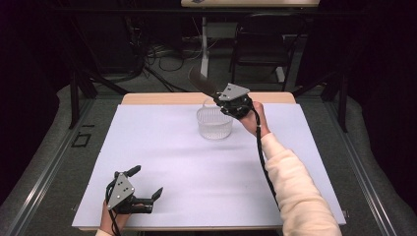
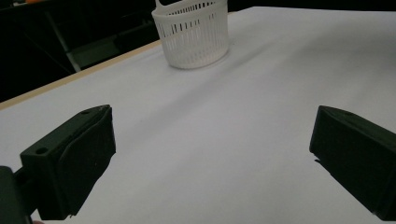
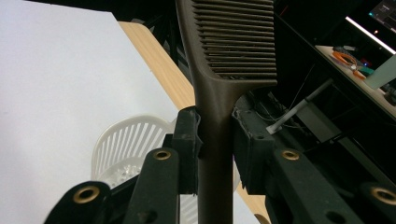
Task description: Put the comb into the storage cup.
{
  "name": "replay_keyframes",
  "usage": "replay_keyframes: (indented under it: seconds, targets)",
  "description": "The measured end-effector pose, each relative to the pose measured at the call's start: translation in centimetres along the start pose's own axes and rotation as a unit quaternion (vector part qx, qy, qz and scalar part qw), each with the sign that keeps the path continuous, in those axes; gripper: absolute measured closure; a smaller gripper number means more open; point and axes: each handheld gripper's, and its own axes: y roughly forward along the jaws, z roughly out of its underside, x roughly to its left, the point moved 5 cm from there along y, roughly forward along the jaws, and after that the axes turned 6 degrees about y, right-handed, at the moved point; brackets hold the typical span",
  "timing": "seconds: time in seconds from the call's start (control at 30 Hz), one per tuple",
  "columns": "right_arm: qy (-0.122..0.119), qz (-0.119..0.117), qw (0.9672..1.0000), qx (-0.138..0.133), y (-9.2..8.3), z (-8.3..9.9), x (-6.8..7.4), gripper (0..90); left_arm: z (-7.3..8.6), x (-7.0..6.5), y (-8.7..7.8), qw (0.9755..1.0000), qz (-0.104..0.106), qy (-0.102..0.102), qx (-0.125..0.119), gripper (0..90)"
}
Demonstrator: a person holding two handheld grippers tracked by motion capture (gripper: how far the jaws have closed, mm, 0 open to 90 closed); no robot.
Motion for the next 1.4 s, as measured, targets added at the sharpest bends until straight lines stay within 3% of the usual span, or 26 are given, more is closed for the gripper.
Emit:
replay_keyframes:
  seconds: [1.4]
  targets:
    - [0.008,0.000,0.9999,-0.014,1.6,0.0,1.0,72.1,0.0,0.0,-0.1,1.0000,0.001,0.001,-0.002,0.1]
